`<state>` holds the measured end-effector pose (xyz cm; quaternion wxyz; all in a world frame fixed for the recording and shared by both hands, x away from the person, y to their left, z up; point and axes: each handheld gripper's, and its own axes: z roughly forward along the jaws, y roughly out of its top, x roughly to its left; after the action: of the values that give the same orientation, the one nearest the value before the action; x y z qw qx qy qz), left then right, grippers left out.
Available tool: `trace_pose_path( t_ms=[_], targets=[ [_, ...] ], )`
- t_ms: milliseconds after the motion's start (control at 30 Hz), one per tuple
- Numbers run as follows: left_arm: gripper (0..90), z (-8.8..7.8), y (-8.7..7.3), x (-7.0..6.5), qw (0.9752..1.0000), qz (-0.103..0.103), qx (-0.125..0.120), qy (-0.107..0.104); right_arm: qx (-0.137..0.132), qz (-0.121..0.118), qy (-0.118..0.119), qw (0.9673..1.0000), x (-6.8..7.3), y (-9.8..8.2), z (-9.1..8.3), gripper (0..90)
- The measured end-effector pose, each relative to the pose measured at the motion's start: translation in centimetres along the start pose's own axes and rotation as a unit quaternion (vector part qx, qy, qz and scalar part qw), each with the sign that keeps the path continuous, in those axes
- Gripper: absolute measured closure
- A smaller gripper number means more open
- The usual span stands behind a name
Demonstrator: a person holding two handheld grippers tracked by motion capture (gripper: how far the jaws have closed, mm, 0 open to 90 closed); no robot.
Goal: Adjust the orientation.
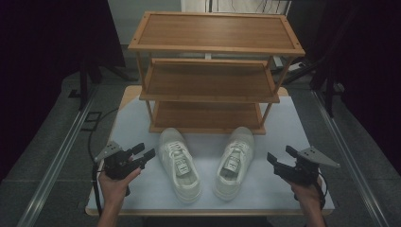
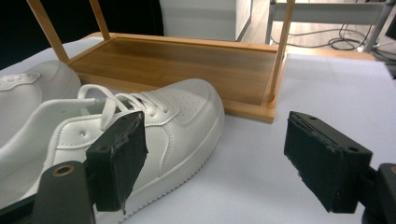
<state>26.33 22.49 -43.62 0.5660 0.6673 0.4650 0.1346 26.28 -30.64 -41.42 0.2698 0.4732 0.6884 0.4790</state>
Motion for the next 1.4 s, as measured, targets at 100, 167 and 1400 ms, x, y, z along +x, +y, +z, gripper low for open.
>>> trace_pose_path(
  t_ms=[100,167,1400],
  targets=[
    [39.2,0.2,0.0,-0.2,0.9998,0.004,0.019,-0.008,-0.004,0.001,-0.003,1.0000,-0.2,-0.1,-0.5,22.2],
    [37.7,0.4,0.0,-0.2,0.9995,0.003,0.028,-0.012,-0.004,0.003,-0.005,1.0000,-0.2,-0.2,-0.7,23.8],
    [37.5,0.2,0.7,-2.2,0.9983,-0.008,0.053,-0.021,0.065,-0.140,0.209,0.9657,17.7,-2.1,2.2,90.0]
  ],
)
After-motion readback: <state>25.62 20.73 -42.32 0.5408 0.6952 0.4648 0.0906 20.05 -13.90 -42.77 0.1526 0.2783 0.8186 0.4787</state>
